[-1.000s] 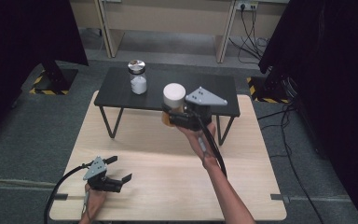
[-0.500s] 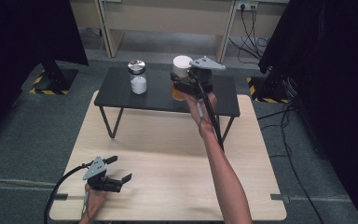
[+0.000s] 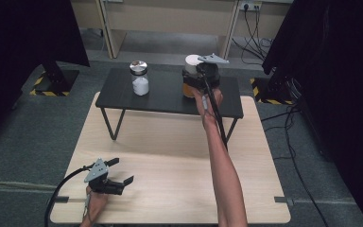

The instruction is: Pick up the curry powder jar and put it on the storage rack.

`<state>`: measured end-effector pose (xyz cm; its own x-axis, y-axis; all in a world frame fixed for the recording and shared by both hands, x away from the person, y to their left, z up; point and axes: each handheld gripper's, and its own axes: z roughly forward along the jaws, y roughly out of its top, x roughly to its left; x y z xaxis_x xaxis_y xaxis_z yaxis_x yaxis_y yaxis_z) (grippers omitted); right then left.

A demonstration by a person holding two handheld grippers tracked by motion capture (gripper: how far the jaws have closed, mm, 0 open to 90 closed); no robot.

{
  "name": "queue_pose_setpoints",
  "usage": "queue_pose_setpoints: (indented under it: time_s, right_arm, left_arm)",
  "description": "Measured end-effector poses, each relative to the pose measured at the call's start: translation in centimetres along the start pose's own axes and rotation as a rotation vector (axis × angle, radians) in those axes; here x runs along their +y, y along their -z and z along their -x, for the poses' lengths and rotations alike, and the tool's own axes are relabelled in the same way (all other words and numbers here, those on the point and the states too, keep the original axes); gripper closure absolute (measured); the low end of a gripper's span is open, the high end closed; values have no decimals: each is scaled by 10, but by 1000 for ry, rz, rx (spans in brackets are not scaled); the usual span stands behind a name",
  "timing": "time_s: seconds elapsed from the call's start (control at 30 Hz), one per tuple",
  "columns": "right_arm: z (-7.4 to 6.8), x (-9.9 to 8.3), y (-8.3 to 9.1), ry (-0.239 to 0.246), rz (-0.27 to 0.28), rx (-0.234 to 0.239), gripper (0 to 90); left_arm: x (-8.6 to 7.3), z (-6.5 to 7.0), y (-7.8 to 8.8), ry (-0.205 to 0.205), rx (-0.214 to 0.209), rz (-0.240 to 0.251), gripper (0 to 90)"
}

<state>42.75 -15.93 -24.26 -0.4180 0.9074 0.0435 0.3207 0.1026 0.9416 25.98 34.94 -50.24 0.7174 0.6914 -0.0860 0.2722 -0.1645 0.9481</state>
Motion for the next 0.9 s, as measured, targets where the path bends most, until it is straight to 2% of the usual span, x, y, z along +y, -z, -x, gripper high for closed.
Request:
queue_pose_setpoints:
  time_s: [0.1,0.23,0.37,0.43,0.57,0.6,0.63,0.73,0.9]
  right_arm:
    - [1,-4,-3,11,-1,-9,347]
    - [5,-10,-3,1,17,-4,347]
    - [3,-11,-3,23,20,-3,345]
    - [7,-12,-3,14,21,8,338]
    - [12,-11,-2,-2,16,13,208]
    - [13,-13,0,-4,23,18,171]
    - [13,-13,0,-4,23,18,171]
    - [19,-17,4,0,52,45,43]
    - [17,-24,16,25,84,58,18]
  left_arm:
    - [0,0,0,-1,-1,1,4]
    - [0,0,0,0,0,0,4]
    - [0,0,0,0,0,0,4]
    - [0,0,0,0,1,0,4]
    - [0,0,0,0,0,0,4]
    - [0,0,0,-1,0,0,4]
    - [0,0,0,-1,0,0,4]
    - [0,0,0,-1,0,1,4]
    - [0,0,0,-2,1,2,5]
